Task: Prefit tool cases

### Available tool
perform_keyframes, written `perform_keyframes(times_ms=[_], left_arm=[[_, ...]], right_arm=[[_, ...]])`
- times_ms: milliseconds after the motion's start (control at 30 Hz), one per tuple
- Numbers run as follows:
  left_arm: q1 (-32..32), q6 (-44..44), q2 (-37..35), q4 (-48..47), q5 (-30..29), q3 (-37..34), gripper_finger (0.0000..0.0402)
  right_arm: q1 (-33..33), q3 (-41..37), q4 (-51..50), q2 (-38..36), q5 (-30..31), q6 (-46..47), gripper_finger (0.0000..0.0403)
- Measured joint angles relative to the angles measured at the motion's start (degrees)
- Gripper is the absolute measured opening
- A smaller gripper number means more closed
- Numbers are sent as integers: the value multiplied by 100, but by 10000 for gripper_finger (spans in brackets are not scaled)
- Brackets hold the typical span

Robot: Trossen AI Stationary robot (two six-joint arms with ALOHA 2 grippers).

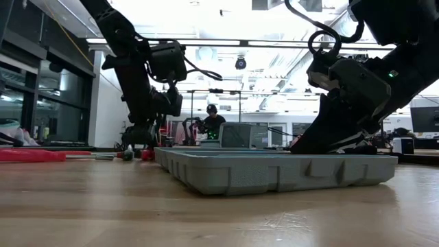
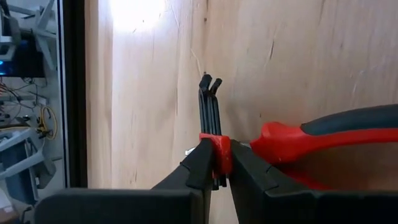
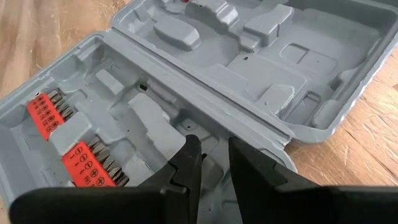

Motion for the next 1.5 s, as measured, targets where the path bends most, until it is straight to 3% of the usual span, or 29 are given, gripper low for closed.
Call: perform_keyframes(times_ms=[267,500,667,1167,1500], left_arm=[[0,0,-38,-282,147,182,37],[4,-1,-59,-364,971,327,37],[2,0,-62,-530,1013,334,39],[2,44,-254,-777,1317,315,114],[2,-4,-565,-787,1564,315,124]], right_arm=[[0,0,0,-2,0,0,78],[0,0,-4,-2,-2,0,78],[2,0,-7,-2,-2,-44,78],[2,0,-9,-2,-2,-48,78],[2,0,-8,-2,-4,-48,78]])
